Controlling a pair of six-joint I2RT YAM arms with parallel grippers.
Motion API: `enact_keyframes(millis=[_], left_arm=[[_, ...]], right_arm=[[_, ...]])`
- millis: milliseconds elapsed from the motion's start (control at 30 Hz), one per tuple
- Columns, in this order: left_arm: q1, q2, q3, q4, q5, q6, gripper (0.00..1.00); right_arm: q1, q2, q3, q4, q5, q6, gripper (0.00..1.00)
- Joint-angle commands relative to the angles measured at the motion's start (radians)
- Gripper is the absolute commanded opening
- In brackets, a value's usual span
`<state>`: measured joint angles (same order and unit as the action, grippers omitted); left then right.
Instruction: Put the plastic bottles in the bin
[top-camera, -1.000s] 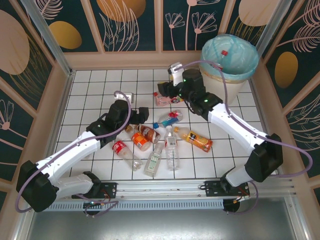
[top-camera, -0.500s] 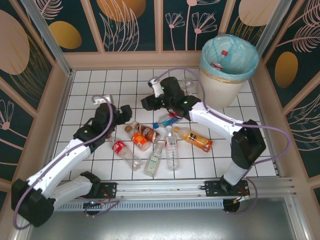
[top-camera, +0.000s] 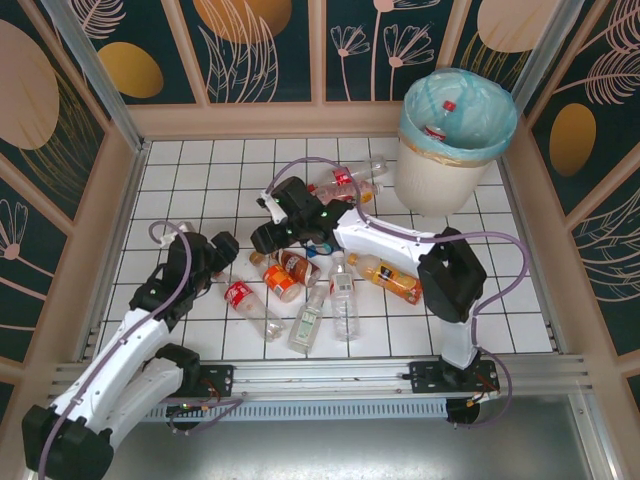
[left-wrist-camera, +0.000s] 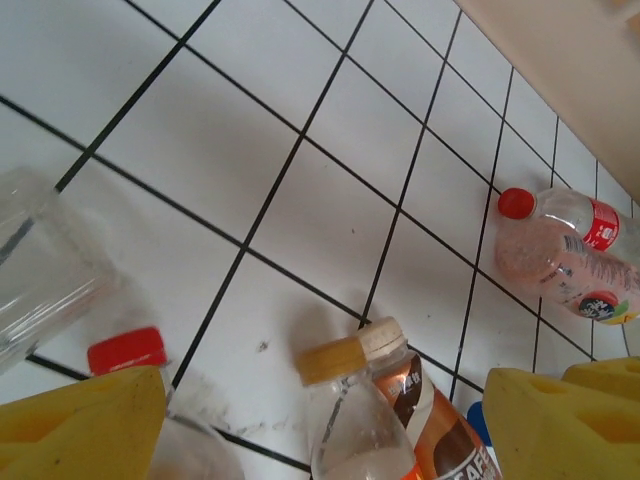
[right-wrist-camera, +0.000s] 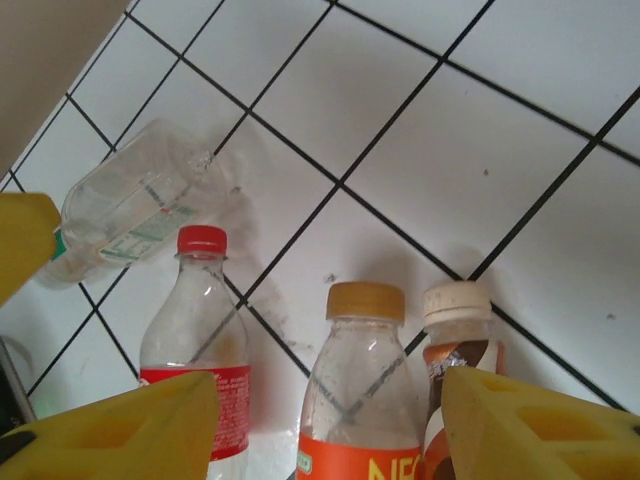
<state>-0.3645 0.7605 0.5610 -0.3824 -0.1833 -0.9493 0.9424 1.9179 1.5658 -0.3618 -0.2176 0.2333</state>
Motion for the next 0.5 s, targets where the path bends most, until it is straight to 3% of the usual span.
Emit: enact_keyframes(millis=[0, 233, 467], left_arm=[[0.006, -0.063, 0.049, -0.116, -0.043, -0.056, 0.83], [0.006, -0.178, 0.154, -0.224, -0.318, 0.055, 0.85], [0.006, -0.183, 0.199, -0.233, -0.414, 0.184, 0.87]], right_arm=[[0.060, 0.030, 0.101, -0.093, -0.017, 0.017, 0.66], [0.167, 0.153, 0.226, -0.191, 0.004, 0.034, 0.74], [0.249, 0.328, 0.460, -0.338, 0.087, 0.020, 0.81]])
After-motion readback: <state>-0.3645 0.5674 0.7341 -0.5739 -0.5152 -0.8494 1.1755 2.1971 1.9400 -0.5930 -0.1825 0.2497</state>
